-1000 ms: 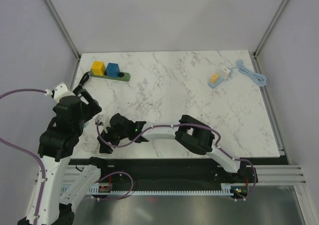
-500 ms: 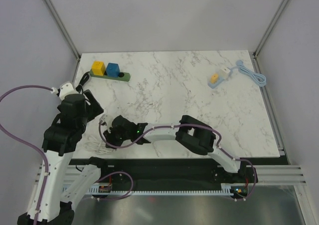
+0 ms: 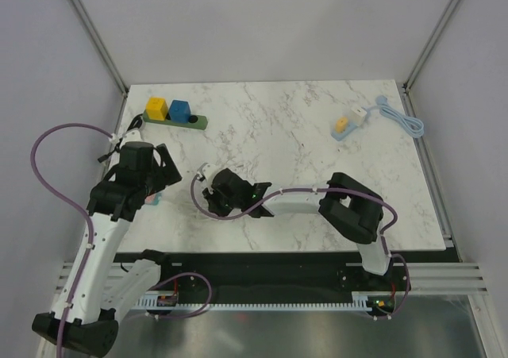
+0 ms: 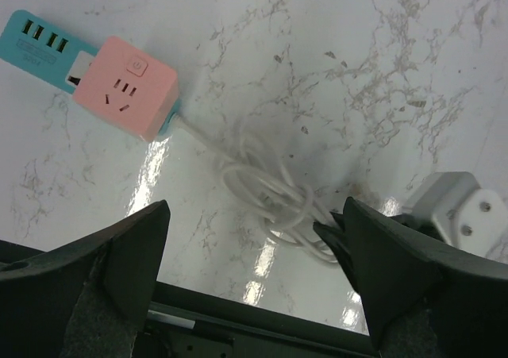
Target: Pull the plug off the socket
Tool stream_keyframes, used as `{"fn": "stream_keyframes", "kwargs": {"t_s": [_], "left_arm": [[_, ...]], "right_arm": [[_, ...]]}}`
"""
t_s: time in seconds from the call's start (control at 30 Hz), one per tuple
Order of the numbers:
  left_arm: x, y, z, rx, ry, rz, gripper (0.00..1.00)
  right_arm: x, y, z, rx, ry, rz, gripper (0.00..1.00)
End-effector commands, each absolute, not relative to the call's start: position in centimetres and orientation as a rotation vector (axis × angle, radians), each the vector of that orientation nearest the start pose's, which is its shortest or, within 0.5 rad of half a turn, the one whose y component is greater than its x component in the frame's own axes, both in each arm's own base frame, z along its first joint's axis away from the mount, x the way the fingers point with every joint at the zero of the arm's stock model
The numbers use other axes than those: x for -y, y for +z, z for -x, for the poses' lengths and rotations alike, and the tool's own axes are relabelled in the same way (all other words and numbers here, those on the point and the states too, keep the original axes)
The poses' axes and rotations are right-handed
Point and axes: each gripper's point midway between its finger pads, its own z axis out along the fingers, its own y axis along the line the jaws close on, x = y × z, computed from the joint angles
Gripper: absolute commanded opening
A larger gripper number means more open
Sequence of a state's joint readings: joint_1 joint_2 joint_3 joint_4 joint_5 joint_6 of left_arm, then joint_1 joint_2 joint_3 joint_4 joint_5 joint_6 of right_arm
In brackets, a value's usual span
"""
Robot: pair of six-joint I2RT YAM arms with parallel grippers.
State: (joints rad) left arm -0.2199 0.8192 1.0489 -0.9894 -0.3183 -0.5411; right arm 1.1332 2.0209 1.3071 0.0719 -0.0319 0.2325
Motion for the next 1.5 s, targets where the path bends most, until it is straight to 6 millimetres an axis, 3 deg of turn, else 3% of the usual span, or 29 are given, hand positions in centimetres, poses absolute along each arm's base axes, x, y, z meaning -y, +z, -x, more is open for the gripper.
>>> {"fn": "stream_keyframes", "kwargs": {"t_s": [0.0, 0.03, 0.07, 0.1, 0.27, 0.4, 0.53, 0.7, 0.73, 0.83, 0.87, 0.97, 1.0, 1.03, 1.07, 1.1, 1.13, 1.17, 1.23, 1.3, 1.33, 1.37, 1.4, 1.47], "left_arm": [[2.8, 21.1, -23.0, -2.281, -0.086, 0.499, 0.98], [3.0, 20.8, -23.2, -2.294, -0.09, 0.505, 0.98], [3.0, 20.6, -23.2, -2.297, -0.089, 0.513, 0.99], [3.0, 20.4, -23.3, -2.298, -0.09, 0.525, 1.0], [3.6, 19.7, -23.9, -2.316, -0.112, 0.528, 0.99], [4.0, 18.7, -24.3, -2.335, -0.13, 0.561, 0.98], [3.2, 18.4, -24.6, -2.305, -0.105, 0.625, 0.96], [2.6, 18.6, -25.2, -2.3, -0.133, 0.666, 0.95], [2.6, 18.4, -25.4, -2.311, -0.145, 0.671, 0.96], [0.8, 18.4, -25.4, -2.289, -0.143, 0.763, 0.97], [-0.7, 18.3, -25.4, -2.265, -0.126, 0.839, 0.96], [-2.4, 17.5, -25.5, -2.255, -0.125, 0.942, 0.85], [-2.6, 17.2, -25.5, -2.258, -0.121, 0.965, 0.81], [-2.7, 16.9, -25.6, -2.261, -0.129, 0.99, 0.77], [-3.1, 16.1, -25.5, -2.26, -0.14, 1.063, 0.64], [-3.3, 15.9, -25.9, -2.239, -0.163, 1.096, 0.57], [-3.6, 14.8, -25.6, -2.239, -0.185, 1.15, 0.45], [-3.4, 14.3, -25.9, -2.239, -0.225, 1.175, 0.4], [-3.7, 13.1, -26.2, -2.231, -0.249, 1.199, 0.27], [-4.2, 12.6, -26.6, -2.207, -0.249, 1.218, 0.2], [-4.6, 11.9, -26.4, -2.201, -0.236, 1.238, 0.09], [-4.9, 11.9, -26.3, -2.184, -0.223, 1.244, 0.07], [-5.5, 11.9, -26.5, -2.157, -0.202, 1.25, 0.02], [-6.0, 11.2, -26.1, -2.148, -0.172, 1.263, 0.02]], "right_arm": [[-46.6, 8.0, -23.5, -2.034, 0.669, 0.966, 0.07], [-45.8, 8.6, -24.1, -2.028, 0.654, 0.944, 0.07], [-44.8, 7.9, -24.2, -2.047, 0.629, 0.942, 0.07], [-44.2, 8.4, -24.5, -2.041, 0.621, 0.927, 0.08], [-40.7, 7.5, -25.6, -2.082, 0.557, 0.884, 0.08], [-39.6, 7.5, -25.4, -2.089, 0.557, 0.891, 0.14], [-39.5, 7.2, -25.4, -2.101, 0.561, 0.902, 0.32], [-41.0, 8.2, -25.7, -2.088, 0.59, 0.941, 0.51], [-41.4, 9.1, -26.1, -2.068, 0.591, 0.944, 0.65], [-42.4, 11.0, -27.0, -2.027, 0.582, 0.945, 0.85], [-42.7, 11.4, -27.1, -2.015, 0.583, 0.95, 0.89], [-44.6, 13.7, -27.6, -1.944, 0.64, 0.99, 0.94], [-45.6, 13.8, -27.2, -1.926, 0.688, 1.021, 0.95], [-47.0, 15.2, -26.7, -1.877, 0.767, 1.057, 0.96], [-47.6, 14.7, -26.3, -1.862, 0.802, 1.103, 0.96], [-49.1, 16.0, -26.3, -1.78, 0.867, 1.109, 0.98], [-50.2, 16.8, -25.4, -1.722, 0.948, 1.154, 0.98], [-51.0, 16.4, -25.2, -1.695, 0.986, 1.174, 0.98], [-52.8, 17.9, -25.1, -1.592, 1.056, 1.185, 0.98], [-54.1, 16.8, -24.8, -1.576, 1.115, 1.227, 0.98], [-55.0, 17.8, -25.0, -1.542, 1.134, 1.231, 0.98], [-55.5, 16.5, -24.4, -1.546, 1.173, 1.277, 0.98], [-56.1, 17.2, -24.6, -1.52, 1.183, 1.277, 0.98], [-56.9, 16.0, -24.9, -1.525, 1.194, 1.279, 0.98]]}}
